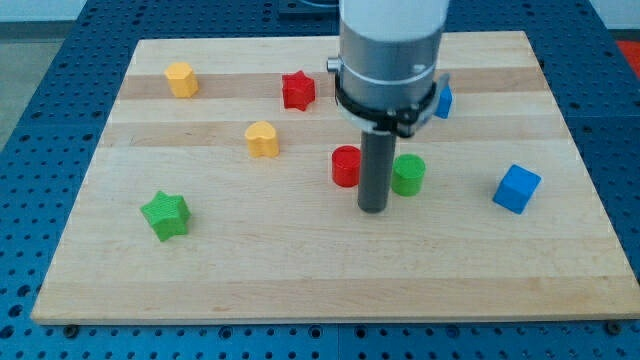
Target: Place the green circle right to the yellow heart
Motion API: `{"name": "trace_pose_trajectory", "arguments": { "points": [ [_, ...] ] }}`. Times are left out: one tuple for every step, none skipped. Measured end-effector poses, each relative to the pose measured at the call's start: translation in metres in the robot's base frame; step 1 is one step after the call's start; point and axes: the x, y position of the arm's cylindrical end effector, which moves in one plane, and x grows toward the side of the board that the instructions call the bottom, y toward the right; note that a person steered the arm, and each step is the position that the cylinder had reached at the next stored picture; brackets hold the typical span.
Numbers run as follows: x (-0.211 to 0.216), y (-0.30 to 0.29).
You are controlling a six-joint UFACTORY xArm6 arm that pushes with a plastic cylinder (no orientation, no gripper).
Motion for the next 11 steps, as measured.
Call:
{"name": "trace_pose_trajectory", "arguments": {
  "points": [
    [0.002,0.025],
    [-0.029,0.039],
    [-0.065,0.022],
    [-0.059,0.01],
    [-0.038,0.062],
    [-0.04,0.109],
    [-0.067,0.117],
    [-0.086,0.094],
    [-0.087,0.032],
    [-0.087,-0.025],
    [-0.084,0.01]
  ]
}}
